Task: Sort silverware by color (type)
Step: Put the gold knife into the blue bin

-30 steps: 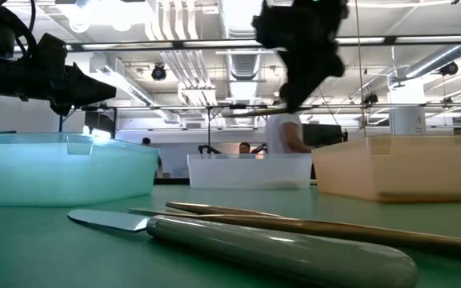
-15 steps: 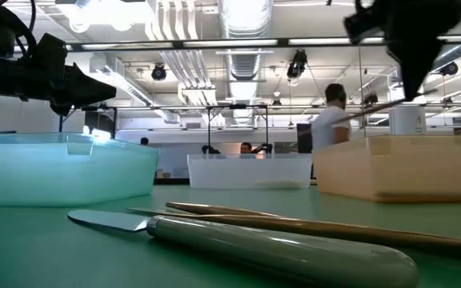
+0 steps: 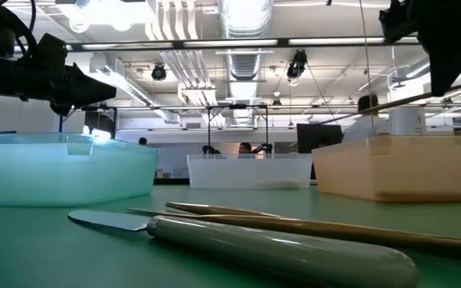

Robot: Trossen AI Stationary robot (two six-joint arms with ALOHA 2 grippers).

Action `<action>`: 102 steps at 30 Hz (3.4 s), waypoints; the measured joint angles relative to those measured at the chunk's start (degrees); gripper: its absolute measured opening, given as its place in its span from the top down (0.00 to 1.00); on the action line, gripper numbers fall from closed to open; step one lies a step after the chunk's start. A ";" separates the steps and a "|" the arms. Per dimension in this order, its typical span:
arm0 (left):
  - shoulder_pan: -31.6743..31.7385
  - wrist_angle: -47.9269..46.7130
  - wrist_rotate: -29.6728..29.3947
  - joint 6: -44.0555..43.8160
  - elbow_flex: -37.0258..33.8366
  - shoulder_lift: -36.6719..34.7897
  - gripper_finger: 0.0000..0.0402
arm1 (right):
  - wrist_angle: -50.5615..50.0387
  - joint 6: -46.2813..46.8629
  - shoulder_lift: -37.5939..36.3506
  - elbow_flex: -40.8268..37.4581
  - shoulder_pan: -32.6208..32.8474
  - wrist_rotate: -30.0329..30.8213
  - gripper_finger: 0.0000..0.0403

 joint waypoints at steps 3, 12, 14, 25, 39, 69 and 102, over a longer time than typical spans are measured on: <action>0.00 0.00 0.00 -0.02 0.02 0.00 0.78 | 1.27 -0.38 -0.65 -0.04 0.00 0.03 0.97; 0.00 0.00 0.00 0.00 0.02 0.00 0.78 | 4.82 -0.82 -0.41 -0.08 0.00 1.11 0.97; -0.01 0.00 -0.01 -0.01 0.00 0.00 0.78 | 6.01 -0.32 -0.41 -0.08 -0.05 1.50 0.97; -0.01 0.00 -0.01 -0.01 0.02 0.00 0.78 | 7.53 8.60 -0.43 -1.33 -0.21 3.76 0.97; 0.00 0.00 0.00 0.00 0.00 0.00 0.78 | 30.90 -16.55 -0.43 -3.30 -10.50 9.64 0.97; -0.02 2.14 -6.37 -19.71 0.00 0.44 0.78 | 38.20 -30.55 -0.41 -3.32 -13.68 4.43 0.97; -7.69 27.80 6.32 -37.85 19.96 40.22 0.78 | 80.10 -37.20 6.53 -5.50 -18.89 -6.09 0.97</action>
